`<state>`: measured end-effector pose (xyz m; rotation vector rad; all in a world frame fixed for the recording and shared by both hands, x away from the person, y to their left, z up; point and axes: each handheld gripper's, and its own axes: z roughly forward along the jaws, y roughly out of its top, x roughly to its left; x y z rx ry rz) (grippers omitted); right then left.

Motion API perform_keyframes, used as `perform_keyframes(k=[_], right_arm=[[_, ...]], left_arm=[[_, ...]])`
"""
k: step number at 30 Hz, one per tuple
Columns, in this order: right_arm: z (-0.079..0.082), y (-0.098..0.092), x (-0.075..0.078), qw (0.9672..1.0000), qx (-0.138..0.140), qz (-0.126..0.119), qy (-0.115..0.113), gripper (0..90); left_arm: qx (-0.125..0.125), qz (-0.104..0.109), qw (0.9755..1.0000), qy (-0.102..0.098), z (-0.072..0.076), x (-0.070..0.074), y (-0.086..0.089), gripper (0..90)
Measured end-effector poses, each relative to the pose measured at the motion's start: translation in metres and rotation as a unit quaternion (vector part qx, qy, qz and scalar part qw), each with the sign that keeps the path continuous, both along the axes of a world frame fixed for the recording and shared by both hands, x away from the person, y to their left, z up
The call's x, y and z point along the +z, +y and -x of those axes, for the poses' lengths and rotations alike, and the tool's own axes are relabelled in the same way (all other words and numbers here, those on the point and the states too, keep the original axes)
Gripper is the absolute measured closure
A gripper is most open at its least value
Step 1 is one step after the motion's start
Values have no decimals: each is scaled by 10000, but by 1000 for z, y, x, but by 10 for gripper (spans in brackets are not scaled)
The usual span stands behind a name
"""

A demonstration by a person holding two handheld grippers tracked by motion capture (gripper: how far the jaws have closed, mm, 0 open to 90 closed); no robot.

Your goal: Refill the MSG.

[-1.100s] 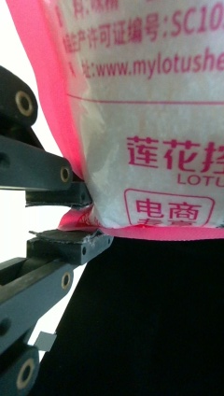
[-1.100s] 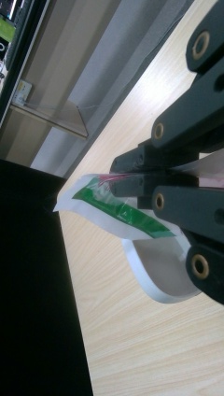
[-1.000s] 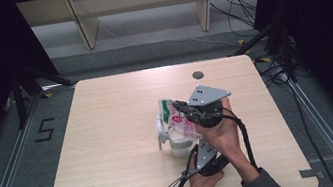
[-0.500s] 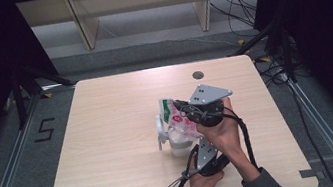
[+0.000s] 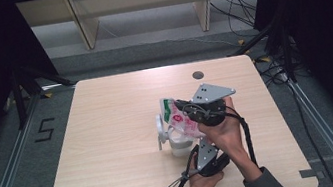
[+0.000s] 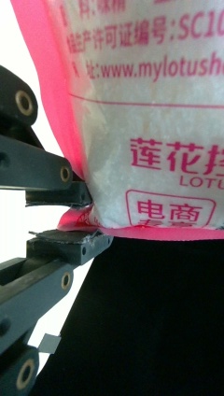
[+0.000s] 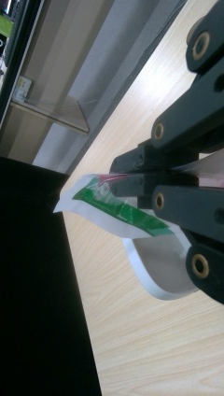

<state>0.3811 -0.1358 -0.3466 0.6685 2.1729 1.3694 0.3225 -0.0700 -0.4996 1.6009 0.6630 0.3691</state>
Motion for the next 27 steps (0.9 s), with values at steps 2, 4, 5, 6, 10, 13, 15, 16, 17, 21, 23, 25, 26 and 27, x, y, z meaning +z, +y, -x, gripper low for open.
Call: perform_keyframes(k=[2, 4, 5, 6, 10, 13, 15, 16, 17, 21, 23, 25, 26, 27], right_arm=[[0, 0, 0, 10000, 79, -33, 23, 899], [0, -1, 1, 10000, 47, -26, 0, 900], [0, -1, 1, 10000, 27, -57, -28, 900], [0, -2, 2, 10000, 59, -27, -8, 900], [1, -2, 2, 9999, 51, -71, -61, 900], [2, -4, 4, 9999, 95, -79, 13, 900], [2, -5, 5, 9999, 32, -111, -47, 900], [2, -6, 5, 9999, 83, -120, -62, 900], [2, -8, 6, 9999, 96, -117, -49, 900], [4, -11, 8, 9996, 130, -238, -26, 900], [5, -15, 9, 9995, 143, -274, 11, 900], [7, -16, 9, 9994, 111, -332, -50, 900], [8, -18, 10, 9993, 181, -325, -8, 900], [9, -20, 11, 9992, 184, -367, 31, 900]], left_arm=[[-39, -24, 10000, -31, -1, -1, 1, 776], [11, -91, 10000, -3, 0, 0, 1, 776], [16, -117, 9999, 8, 0, 0, 2, 776], [-23, -39, 10000, -23, 0, -1, 1, 776], [7, 248, 9997, 36, 1, -1, -2, 776], [6, 256, 9997, 30, 1, -2, -2, 775], [44, 220, 9997, 30, 2, -2, -1, 775], [51, 153, 9999, 35, 2, -1, -1, 775], [49, 92, 9999, 33, 3, -1, 0, 775], [24, 109, 9999, 44, 4, -3, 1, 772], [-12, 109, 9999, 11, 4, -3, 1, 772], [-29, 70, 10000, 14, 4, -4, 2, 770], [-24, 47, 10000, 0, 4, -4, 2, 769], [-47, 17, 10000, 9, 4, -4, 2, 768]])
